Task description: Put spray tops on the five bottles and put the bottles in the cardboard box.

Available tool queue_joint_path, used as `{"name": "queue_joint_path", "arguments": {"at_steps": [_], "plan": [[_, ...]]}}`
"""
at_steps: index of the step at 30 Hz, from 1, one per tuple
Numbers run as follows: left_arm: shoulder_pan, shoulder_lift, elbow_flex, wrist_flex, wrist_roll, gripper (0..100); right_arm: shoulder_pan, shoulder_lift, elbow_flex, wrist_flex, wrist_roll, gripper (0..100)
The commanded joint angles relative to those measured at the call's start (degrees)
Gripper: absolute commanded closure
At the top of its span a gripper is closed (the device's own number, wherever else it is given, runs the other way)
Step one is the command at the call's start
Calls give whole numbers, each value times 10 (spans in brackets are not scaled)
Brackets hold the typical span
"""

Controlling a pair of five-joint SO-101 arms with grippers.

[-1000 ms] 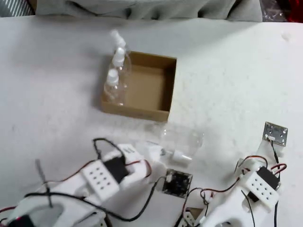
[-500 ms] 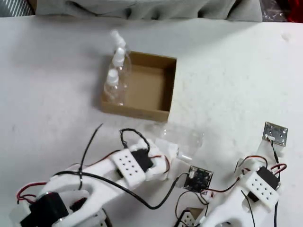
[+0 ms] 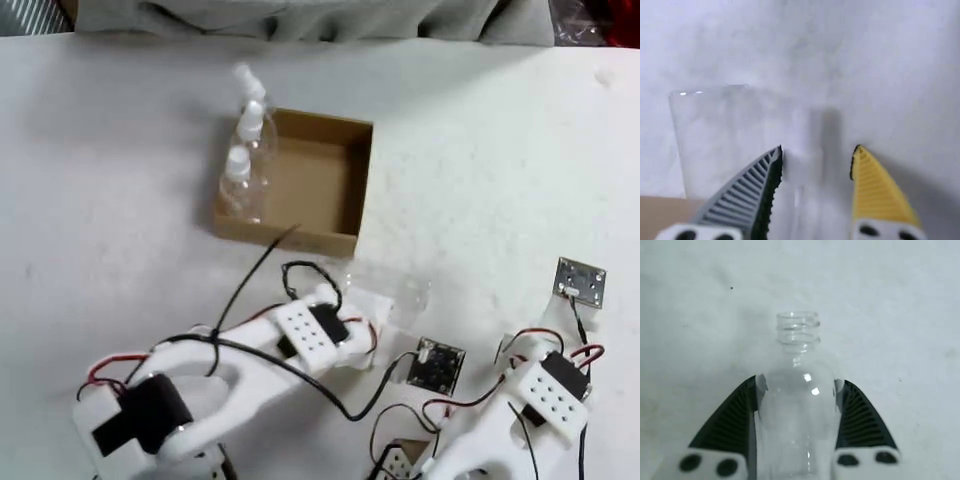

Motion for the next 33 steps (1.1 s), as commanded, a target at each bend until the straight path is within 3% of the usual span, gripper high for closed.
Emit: {"name": "queue_joint_path", "arguments": {"at_steps": [1, 8, 18, 22, 23, 29, 33], "plan": [[-10, 11, -36, -18, 4, 839, -11, -6, -27, -7, -5, 980], [-7, 13, -34, -12, 0, 858, -12, -6, -22, -7, -1, 980], [-3, 10, -48, 64, 4, 864, -12, -6, -21, -7, -1, 980], [-5, 8, -45, 53, 4, 993, -12, -6, -20, -8, -1, 980], [-5, 8, -42, 51, 9, 971, -12, -6, -20, -8, -1, 980], [-15, -34, -14, 61, 178, 979, -12, -7, -20, -8, -1, 980], [-27, -118, 40, 62, 249, 979, -12, -7, -20, -8, -2, 980]]}}
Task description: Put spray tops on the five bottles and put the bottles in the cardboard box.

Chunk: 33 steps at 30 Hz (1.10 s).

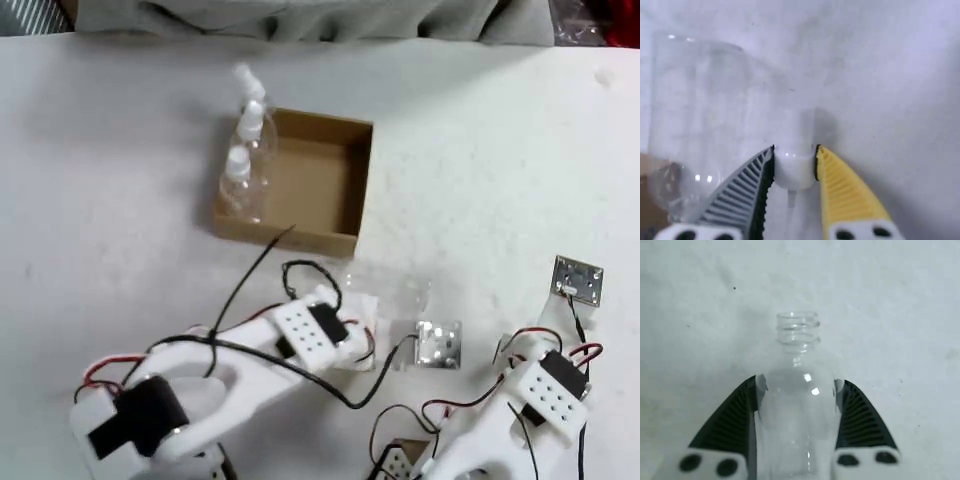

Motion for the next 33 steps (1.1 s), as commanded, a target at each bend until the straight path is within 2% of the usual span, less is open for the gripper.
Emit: {"name": "queue_joint_path", "arguments": {"at_steps": [1, 6, 13, 22, 27, 33], "plan": [[-30, -120, 43, 6, 84, 979, -7, -8, -20, -8, -4, 980], [-58, -269, 104, 3, 120, 978, -7, -11, -23, -8, -7, 979], [-109, -437, 157, 3, 222, 978, -1, -11, -101, -3, -7, 979], [-191, -487, 161, 1, 280, 978, -31, -11, -202, -19, -2, 979], [-195, -509, 168, 1, 280, 978, -57, -12, -238, -77, -6, 982], [-195, -572, 192, 1, 284, 978, -111, -73, -262, -35, -8, 984]]}}
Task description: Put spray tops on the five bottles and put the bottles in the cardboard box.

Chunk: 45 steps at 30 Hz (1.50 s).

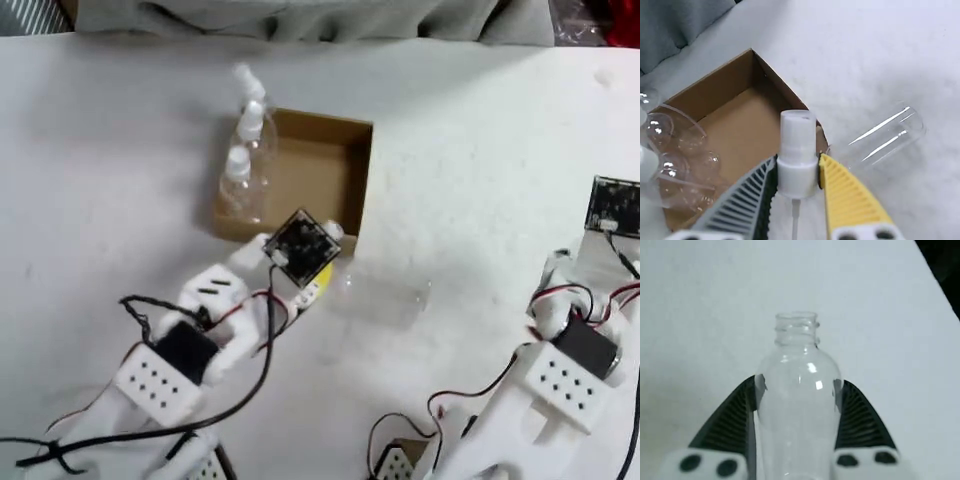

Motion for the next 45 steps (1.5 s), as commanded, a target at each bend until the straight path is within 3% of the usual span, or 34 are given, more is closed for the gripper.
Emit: {"name": "queue_joint_path", "arguments": {"at_steps": [1, 4, 7, 15, 21, 27, 35, 45], "plan": [[-7, -59, 6, 0, 7, 978, -59, -85, -33, 36, -11, 984], [-34, -76, 6, 0, 11, 978, -94, -157, -25, 42, -89, 984], [-71, -80, 3, -1, 69, 978, -134, -222, -19, 12, -162, 984], [-214, -80, -42, 0, 158, 978, -354, -289, -18, -56, -266, 984], [-307, -80, -59, 0, 256, 978, -524, -293, 11, -127, -268, 984], [-392, -80, -70, -11, 353, 978, -588, -294, 100, -218, -267, 984], [-451, -80, -72, -55, 361, 978, -655, -294, 253, -358, -268, 984], [-490, -80, -108, -200, 384, 979, -739, -294, 347, -445, -267, 984]]}}
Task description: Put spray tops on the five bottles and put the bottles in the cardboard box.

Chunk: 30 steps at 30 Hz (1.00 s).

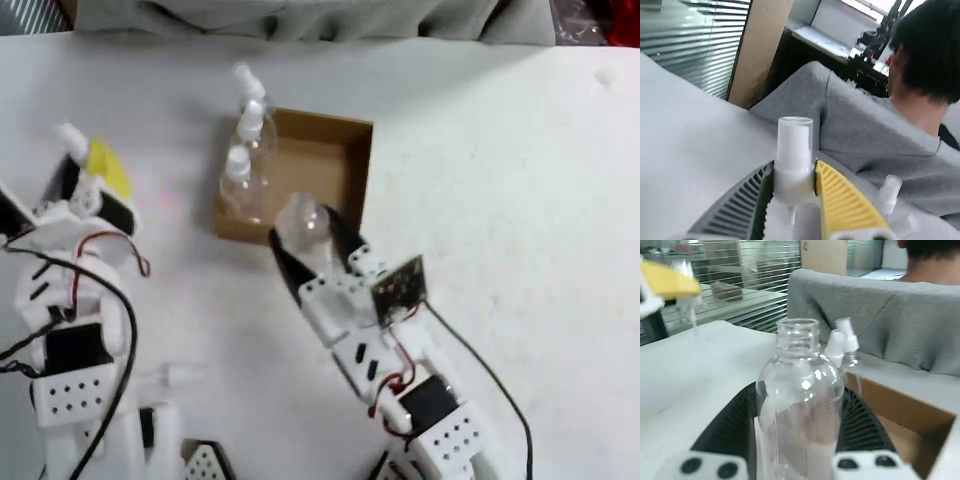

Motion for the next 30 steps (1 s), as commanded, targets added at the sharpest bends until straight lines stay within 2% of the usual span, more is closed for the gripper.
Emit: {"name": "queue_joint_path", "arguments": {"at_steps": [1, 6, 10, 13, 18, 22, 25, 30], "plan": [[-7, -13, -83, -53, 50, 979, -34, -7, 11, -31, -4, 984], [-1, -11, -142, -51, 134, 979, -62, -7, 38, -44, -4, 984], [23, -13, -185, -45, 137, 979, -63, -7, 55, -44, 3, 984], [52, -10, -258, 27, 136, 979, -61, -7, 60, -44, 44, 984], [136, -9, -380, 140, 46, 979, -61, -7, 60, -45, 53, 984], [203, -9, -419, 216, -1, 979, -61, -7, 69, -51, 53, 984], [241, -9, -413, 241, -33, 979, -60, -7, 82, -73, 56, 984], [252, -9, -365, 236, -47, 979, -60, -7, 92, -89, 57, 984]]}}
